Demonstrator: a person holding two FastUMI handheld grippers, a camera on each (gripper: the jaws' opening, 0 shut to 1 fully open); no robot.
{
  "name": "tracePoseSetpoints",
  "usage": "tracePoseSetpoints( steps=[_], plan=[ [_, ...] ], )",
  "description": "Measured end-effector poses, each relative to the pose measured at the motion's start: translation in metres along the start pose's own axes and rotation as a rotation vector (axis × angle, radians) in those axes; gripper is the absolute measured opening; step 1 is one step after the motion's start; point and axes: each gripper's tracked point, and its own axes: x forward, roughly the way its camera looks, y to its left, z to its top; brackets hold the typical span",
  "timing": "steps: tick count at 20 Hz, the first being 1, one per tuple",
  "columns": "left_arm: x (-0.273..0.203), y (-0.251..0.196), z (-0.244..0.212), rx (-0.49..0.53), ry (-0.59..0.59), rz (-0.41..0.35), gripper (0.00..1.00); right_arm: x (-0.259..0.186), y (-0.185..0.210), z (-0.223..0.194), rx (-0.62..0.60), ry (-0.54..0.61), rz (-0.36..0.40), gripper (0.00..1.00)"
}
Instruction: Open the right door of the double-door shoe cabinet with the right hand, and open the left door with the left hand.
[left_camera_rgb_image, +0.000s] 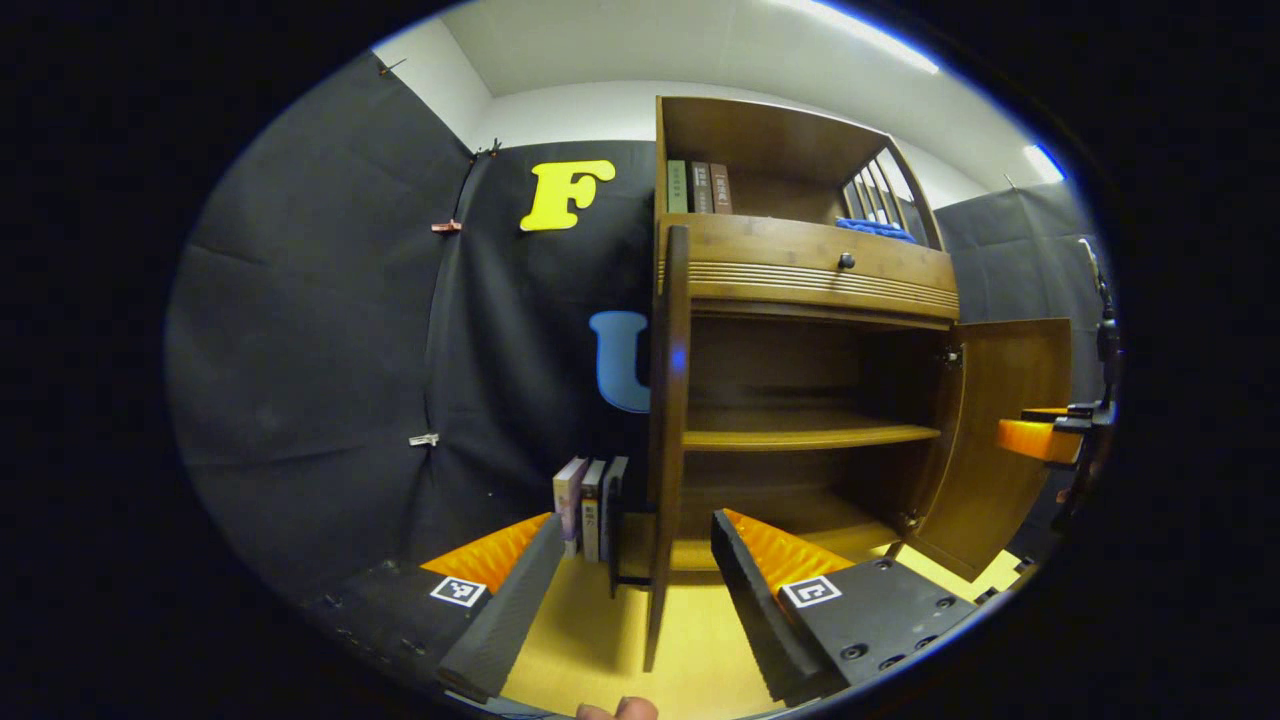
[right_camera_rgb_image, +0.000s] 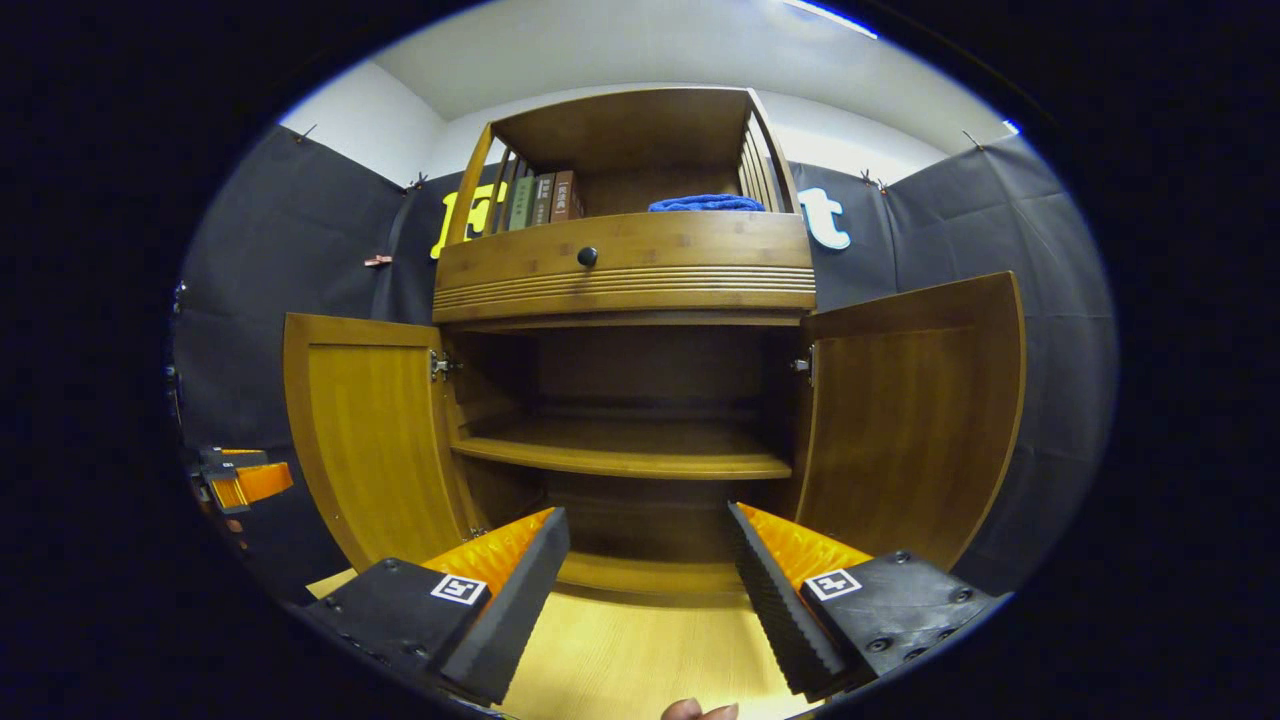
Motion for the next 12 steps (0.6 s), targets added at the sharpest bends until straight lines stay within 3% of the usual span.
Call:
tracePoseSetpoints(
  steps=[3,7,9,11,12],
  plan=[
    [0.005,-0.030,0.004,0.012,0.000,-0.023,0.94,-0.002,0.001,0.002,-0.012,0.000,-0.012,0.96],
    [0.013,-0.066,0.007,0.046,-0.004,-0.071,0.95,-0.006,-0.004,0.003,0.004,-0.005,-0.044,0.99],
    [0.018,-0.081,0.014,0.036,-0.026,-0.095,0.95,-0.007,0.000,0.005,0.015,-0.015,-0.031,0.96],
    [0.022,-0.094,0.020,0.019,-0.055,-0.111,0.94,-0.008,-0.009,0.007,0.000,-0.021,-0.060,0.99],
    [0.025,-0.096,0.018,0.025,-0.040,-0.113,0.95,-0.009,-0.011,0.006,-0.007,-0.018,-0.068,0.95]
  ],
)
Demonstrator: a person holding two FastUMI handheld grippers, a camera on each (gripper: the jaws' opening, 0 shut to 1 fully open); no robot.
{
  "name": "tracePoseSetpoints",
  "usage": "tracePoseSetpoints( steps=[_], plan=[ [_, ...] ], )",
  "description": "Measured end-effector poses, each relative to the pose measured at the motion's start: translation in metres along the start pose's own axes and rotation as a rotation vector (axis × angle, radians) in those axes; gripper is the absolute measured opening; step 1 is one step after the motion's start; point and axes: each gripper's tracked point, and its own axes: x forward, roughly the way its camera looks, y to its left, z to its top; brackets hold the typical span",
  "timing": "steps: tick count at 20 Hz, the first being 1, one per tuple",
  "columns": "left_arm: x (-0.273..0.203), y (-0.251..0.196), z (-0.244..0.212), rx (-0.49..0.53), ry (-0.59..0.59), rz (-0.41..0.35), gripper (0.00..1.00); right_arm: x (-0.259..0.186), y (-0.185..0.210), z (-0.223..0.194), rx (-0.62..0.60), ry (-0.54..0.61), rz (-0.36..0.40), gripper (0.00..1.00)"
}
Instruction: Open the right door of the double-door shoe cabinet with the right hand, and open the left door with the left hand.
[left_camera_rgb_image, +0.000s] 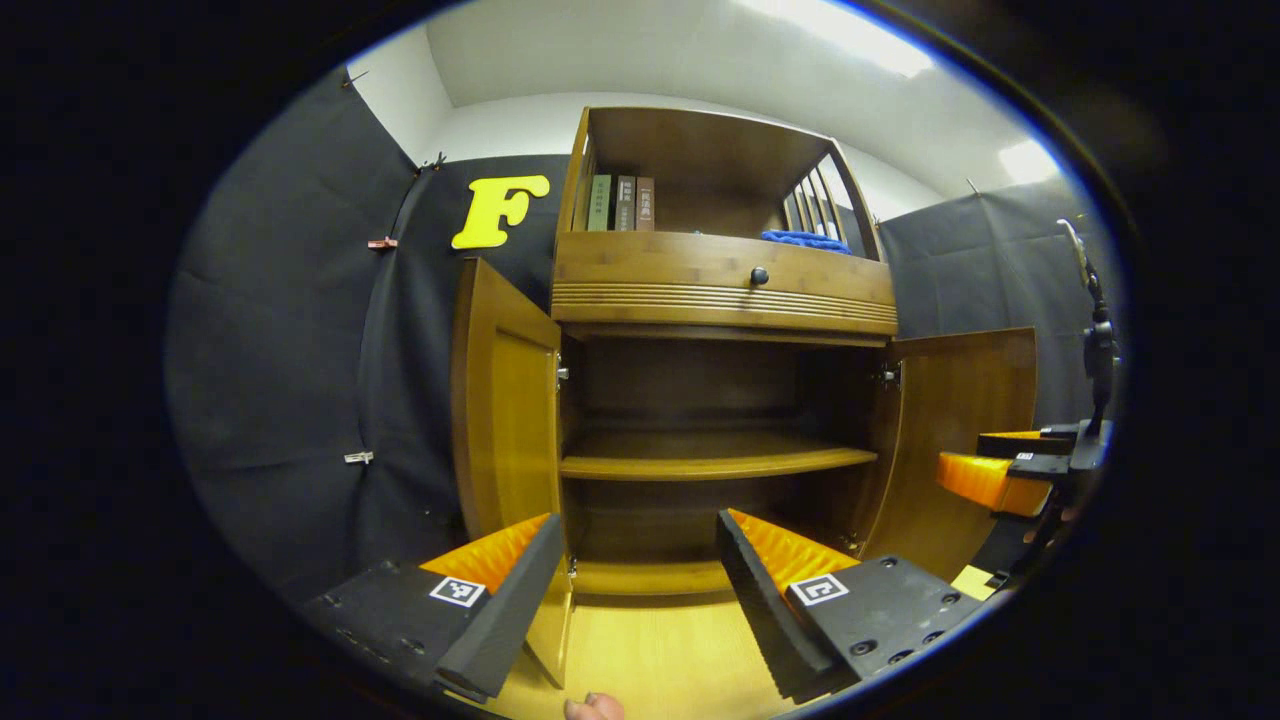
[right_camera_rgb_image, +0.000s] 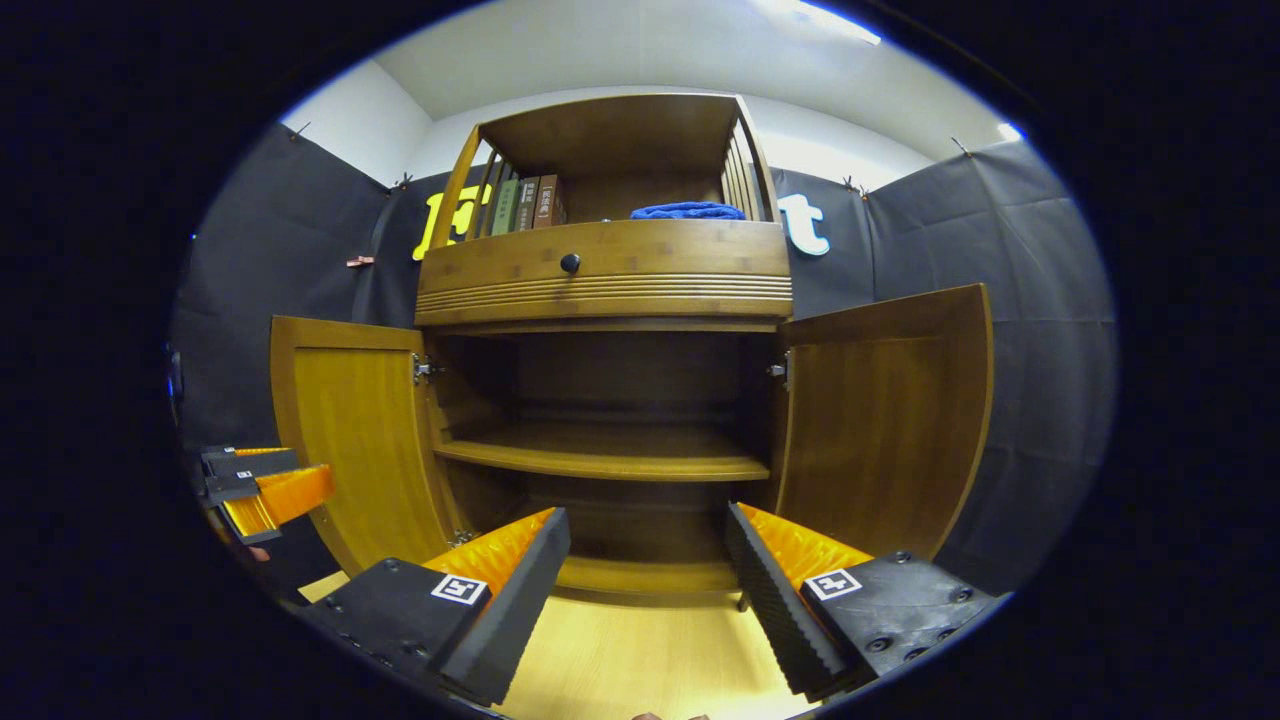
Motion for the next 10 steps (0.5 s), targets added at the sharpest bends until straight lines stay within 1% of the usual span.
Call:
tracePoseSetpoints(
  steps=[1,2,4,5,6,7,8,9,10],
  plan=[
    [0.003,-0.003,-0.005,0.007,0.015,-0.006,0.95,0.000,0.001,0.000,-0.001,0.001,0.000,0.99],
    [0.005,-0.004,-0.006,0.015,0.023,-0.007,0.93,-0.002,0.001,0.001,0.000,-0.002,-0.003,0.96],
    [0.006,-0.006,-0.003,0.025,0.018,-0.004,0.93,-0.004,0.001,0.004,-0.006,-0.011,-0.010,0.96],
    [0.005,-0.008,-0.003,0.019,0.011,-0.011,0.95,-0.004,0.001,0.003,-0.011,-0.012,-0.014,0.96],
    [0.005,-0.011,-0.002,0.010,0.006,-0.019,0.95,-0.005,0.002,0.002,-0.012,-0.010,-0.016,0.99],
    [0.006,-0.014,-0.001,0.004,0.003,-0.026,0.95,-0.006,0.003,0.002,-0.009,-0.009,-0.017,0.96],
    [0.006,-0.016,-0.001,0.005,0.004,-0.032,0.95,-0.007,0.003,0.002,-0.004,-0.009,-0.018,0.96],
    [0.006,-0.016,-0.002,0.011,0.004,-0.032,0.93,-0.007,0.004,0.003,0.000,-0.009,-0.020,0.99],
    [0.007,-0.015,-0.001,0.018,0.001,-0.030,0.95,-0.008,0.003,0.002,0.001,-0.009,-0.024,0.99]
  ],
)
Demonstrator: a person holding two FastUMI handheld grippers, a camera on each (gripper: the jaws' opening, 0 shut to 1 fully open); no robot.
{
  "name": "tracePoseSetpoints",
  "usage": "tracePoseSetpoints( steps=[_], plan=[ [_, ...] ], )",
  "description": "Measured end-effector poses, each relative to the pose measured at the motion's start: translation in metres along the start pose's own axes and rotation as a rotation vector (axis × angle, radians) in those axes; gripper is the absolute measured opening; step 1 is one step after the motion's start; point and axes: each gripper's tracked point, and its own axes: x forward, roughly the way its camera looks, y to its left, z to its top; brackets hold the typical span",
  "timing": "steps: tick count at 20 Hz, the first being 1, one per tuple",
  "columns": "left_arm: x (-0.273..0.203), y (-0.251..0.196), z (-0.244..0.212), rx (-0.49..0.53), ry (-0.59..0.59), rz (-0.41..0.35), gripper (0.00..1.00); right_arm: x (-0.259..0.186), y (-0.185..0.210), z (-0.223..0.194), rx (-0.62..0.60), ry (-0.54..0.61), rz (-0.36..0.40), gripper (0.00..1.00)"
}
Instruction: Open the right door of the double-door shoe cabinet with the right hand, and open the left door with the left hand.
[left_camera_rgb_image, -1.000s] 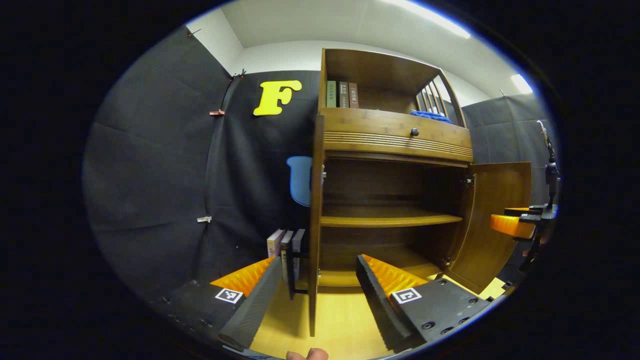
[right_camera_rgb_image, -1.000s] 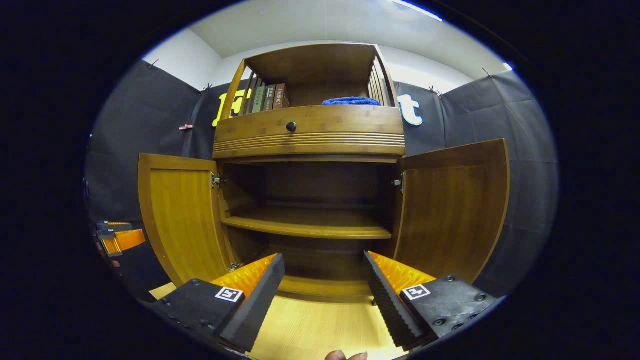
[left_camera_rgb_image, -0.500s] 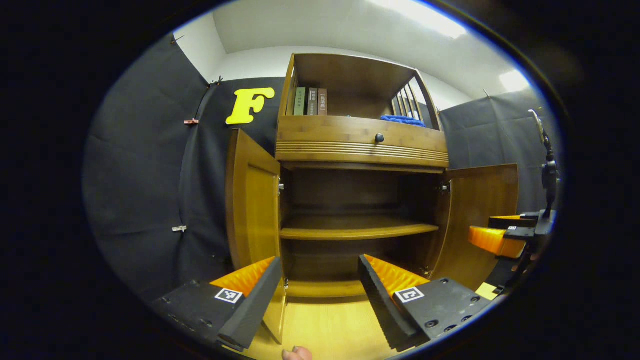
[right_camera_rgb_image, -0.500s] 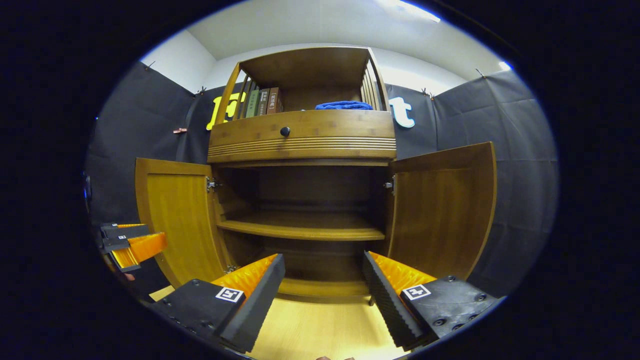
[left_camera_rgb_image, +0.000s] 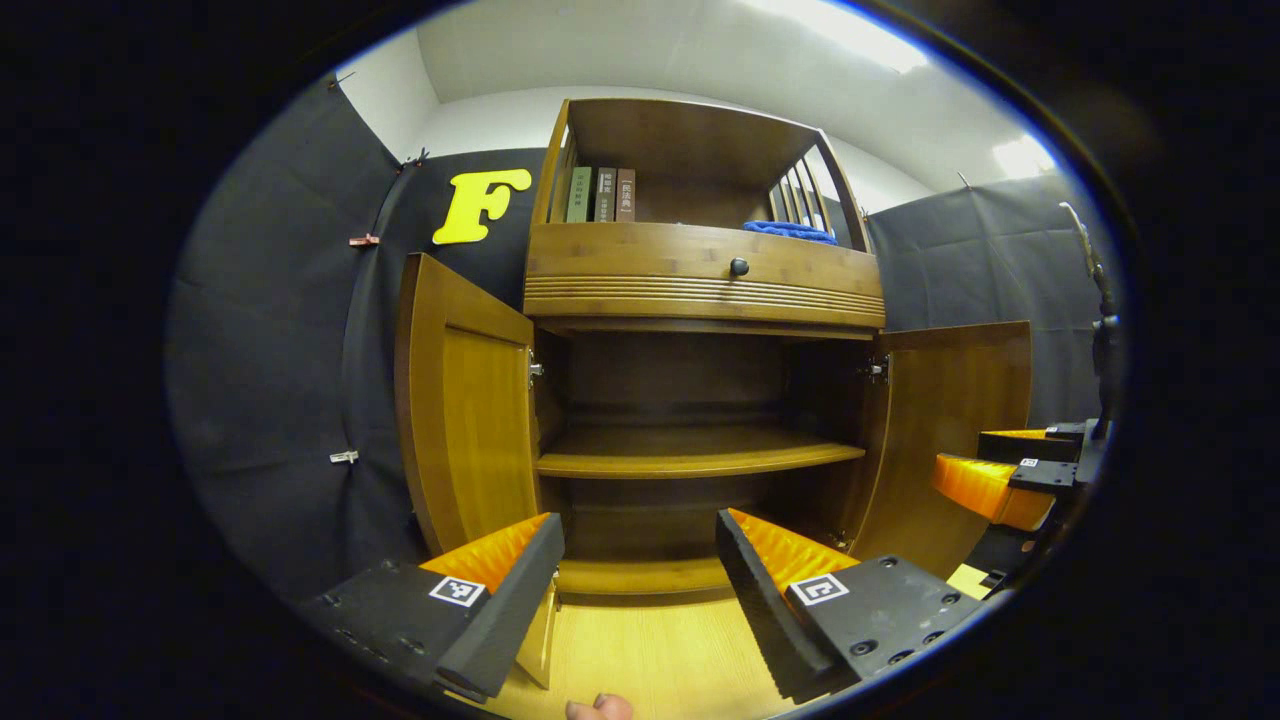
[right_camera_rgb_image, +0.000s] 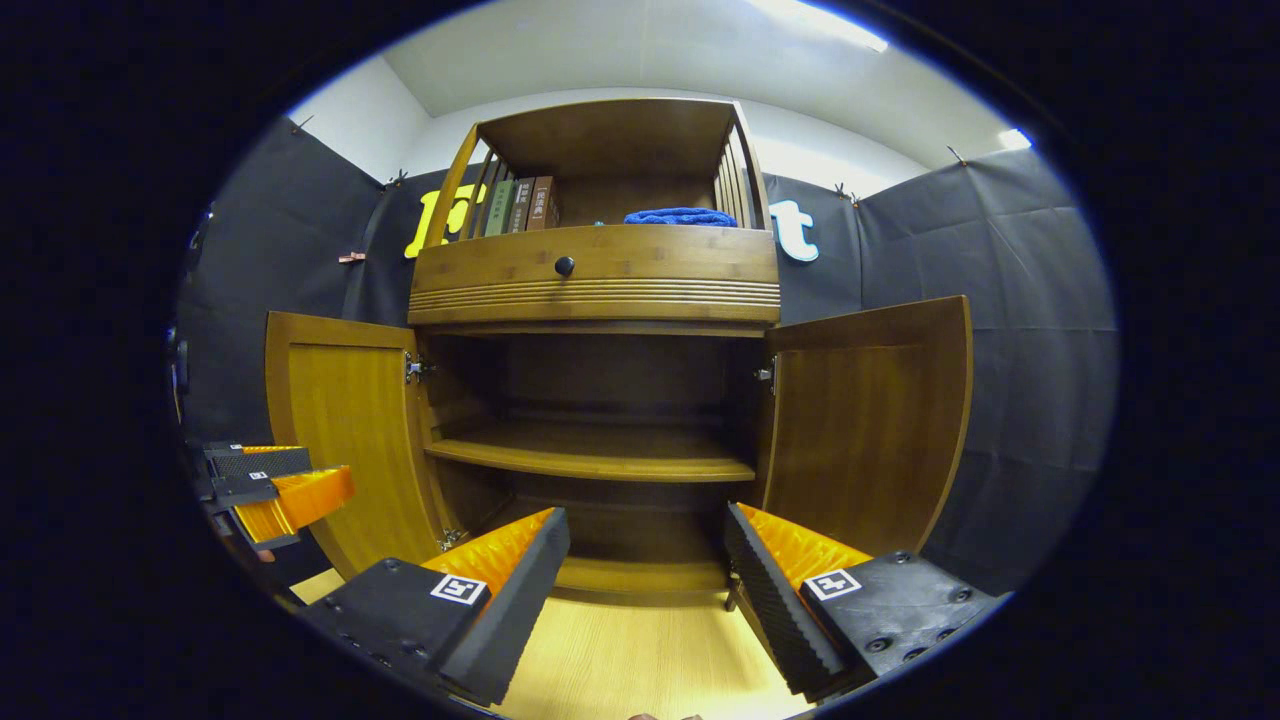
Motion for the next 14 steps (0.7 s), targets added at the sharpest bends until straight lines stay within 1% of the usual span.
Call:
tracePoseSetpoints(
  steps=[1,2,3,4,5,6,7,11,14],
  plan=[
    [0.0012,-0.0009,-0.0007,0.004,0.002,-0.003,0.93,-0.0004,-0.0003,-0.0002,-0.001,0.000,-0.002,0.96],
    [0.0017,-0.0023,-0.0022,0.005,0.006,-0.008,0.93,-0.0007,0.0004,-0.0008,-0.004,0.002,-0.002,0.99],
    [0.0016,-0.0027,-0.0033,0.002,0.008,-0.011,0.93,-0.0012,0.0009,-0.0011,-0.005,0.004,-0.001,0.99],
    [0.0018,-0.0018,-0.0028,-0.001,0.008,-0.011,0.95,-0.0019,0.0009,-0.0011,-0.006,0.004,0.000,0.96],
    [0.0017,-0.0022,-0.0036,-0.004,0.008,-0.010,0.95,-0.0022,0.0006,-0.0006,-0.007,0.002,-0.002,0.99],
    [0.0016,-0.0020,-0.0034,-0.005,0.008,-0.011,0.95,-0.0022,0.0004,0.0001,-0.007,0.000,-0.002,0.96],
    [0.0010,-0.0027,-0.0045,-0.004,0.009,-0.013,0.95,-0.0019,0.0009,0.0006,-0.006,-0.001,-0.002,0.99],
    [-0.0011,-0.0028,-0.0048,0.011,0.006,-0.016,0.95,-0.0027,0.0005,0.0003,-0.003,0.000,-0.003,0.99],
    [-0.0024,-0.0068,-0.0053,-0.003,0.005,-0.030,0.95,-0.0031,-0.0008,-0.0010,-0.009,0.001,-0.006,0.99]
  ],
)
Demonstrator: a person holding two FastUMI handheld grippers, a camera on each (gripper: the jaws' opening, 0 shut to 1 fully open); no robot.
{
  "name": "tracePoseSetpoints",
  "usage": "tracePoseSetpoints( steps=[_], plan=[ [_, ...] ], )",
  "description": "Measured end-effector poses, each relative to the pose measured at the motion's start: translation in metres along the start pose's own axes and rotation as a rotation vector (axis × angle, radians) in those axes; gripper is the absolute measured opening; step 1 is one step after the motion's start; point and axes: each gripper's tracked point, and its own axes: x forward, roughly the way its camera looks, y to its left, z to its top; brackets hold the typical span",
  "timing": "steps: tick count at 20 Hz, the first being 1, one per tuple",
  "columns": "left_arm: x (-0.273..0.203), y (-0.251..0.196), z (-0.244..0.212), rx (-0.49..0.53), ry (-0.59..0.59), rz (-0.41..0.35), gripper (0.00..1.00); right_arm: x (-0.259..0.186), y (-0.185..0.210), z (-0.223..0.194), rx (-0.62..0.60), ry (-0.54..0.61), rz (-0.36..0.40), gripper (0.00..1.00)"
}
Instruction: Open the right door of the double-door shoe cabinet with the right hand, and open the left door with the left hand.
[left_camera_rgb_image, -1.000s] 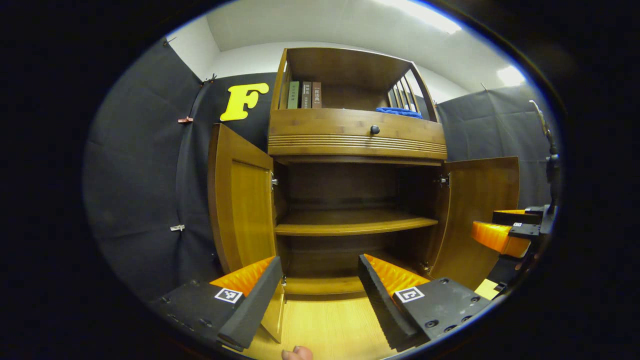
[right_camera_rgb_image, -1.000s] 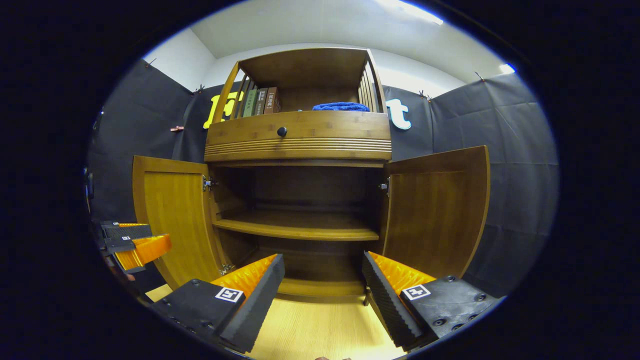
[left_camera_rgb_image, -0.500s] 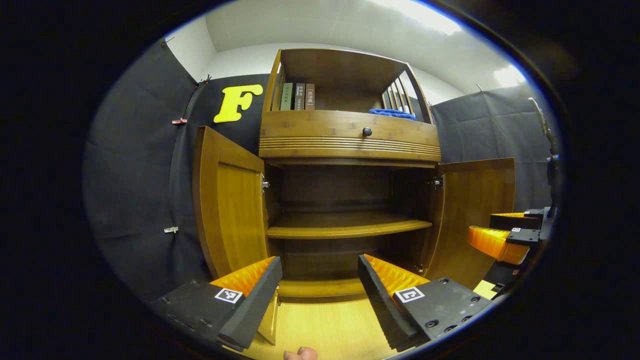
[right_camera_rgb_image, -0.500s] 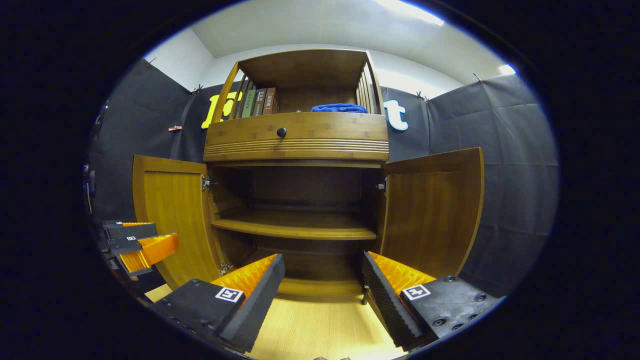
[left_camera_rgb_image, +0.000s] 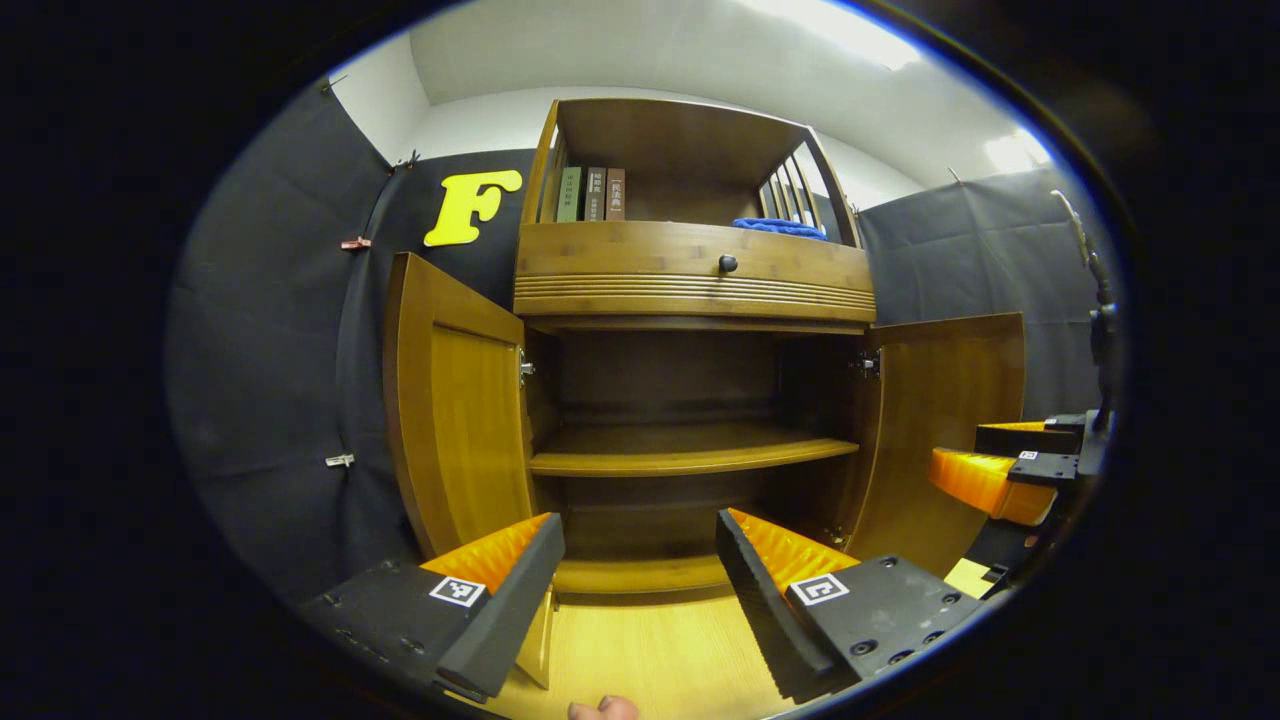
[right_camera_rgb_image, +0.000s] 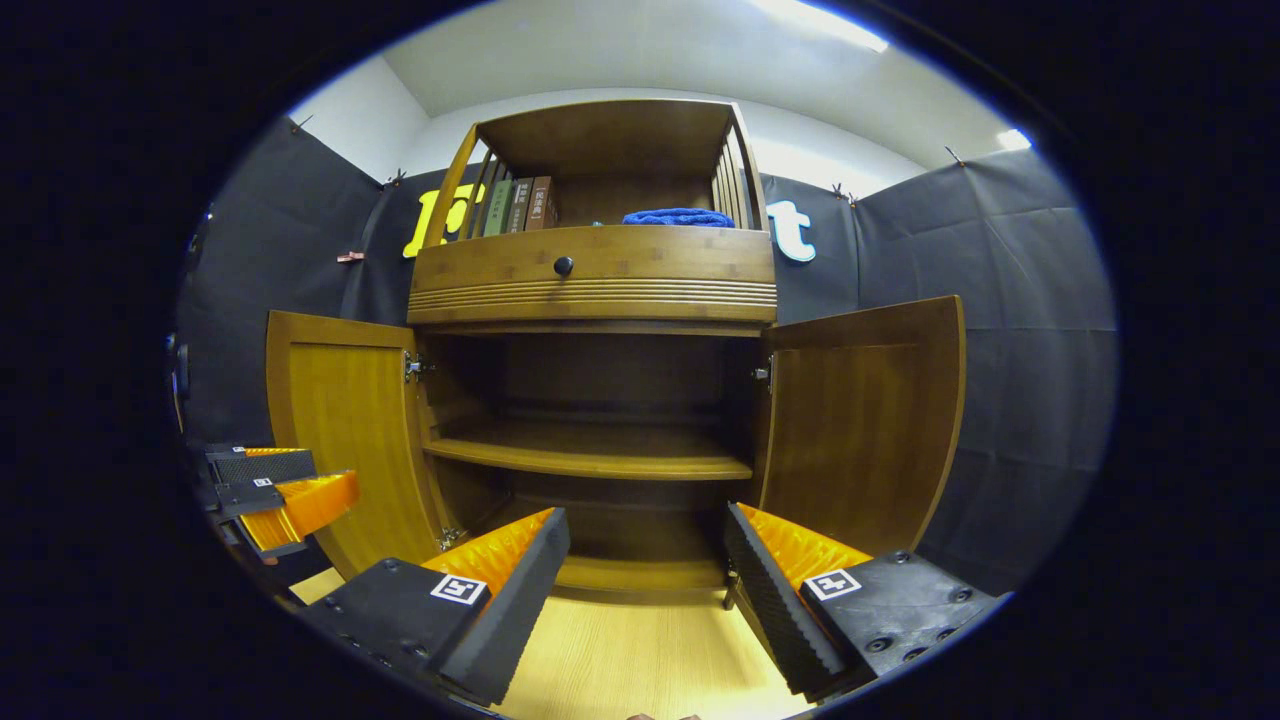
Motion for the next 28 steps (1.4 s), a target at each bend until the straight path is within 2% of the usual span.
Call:
tracePoseSetpoints(
  steps=[2,3,4,6,9,10,12,13,14,17,18,28],
  plan=[
    [-0.002,0.000,-0.001,-0.009,0.004,0.004,0.95,0.000,0.000,-0.001,-0.004,0.001,0.003,0.96],
    [-0.002,0.000,-0.001,-0.009,0.004,0.008,0.95,0.000,0.002,-0.002,-0.005,0.003,0.007,0.99],
    [-0.003,0.000,-0.001,-0.006,0.004,0.011,0.95,-0.001,0.001,-0.003,-0.006,0.006,0.007,0.96],
    [-0.003,-0.001,-0.001,0.000,0.003,0.012,0.95,-0.002,0.000,-0.003,-0.009,0.007,0.005,0.99],
    [-0.003,-0.002,-0.004,-0.002,0.009,0.014,0.95,-0.002,0.003,0.000,0.007,0.003,0.015,0.99],
    [-0.004,-0.002,-0.005,-0.005,0.013,0.016,0.95,-0.002,0.002,0.000,0.008,-0.001,0.013,0.96],
    [-0.004,-0.003,-0.007,-0.017,0.019,0.015,0.95,-0.002,0.000,0.003,0.007,-0.006,0.012,0.96],
    [-0.004,-0.004,-0.007,-0.022,0.020,0.013,0.95,-0.002,-0.002,0.004,0.011,-0.008,0.011,0.99],
    [-0.004,-0.004,-0.007,-0.026,0.020,0.014,0.95,-0.002,-0.002,0.005,0.016,-0.009,0.012,0.96],
    [-0.003,-0.002,-0.007,-0.028,0.019,0.026,0.95,-0.001,-0.005,0.006,0.021,-0.011,0.008,0.96],
    [-0.002,-0.002,-0.007,-0.029,0.019,0.026,0.93,-0.001,-0.005,0.006,0.021,-0.010,0.009,0.99],
    [-0.001,-0.003,-0.007,-0.030,0.023,0.031,0.95,0.001,-0.005,0.004,0.027,-0.001,0.016,0.99]
  ],
)
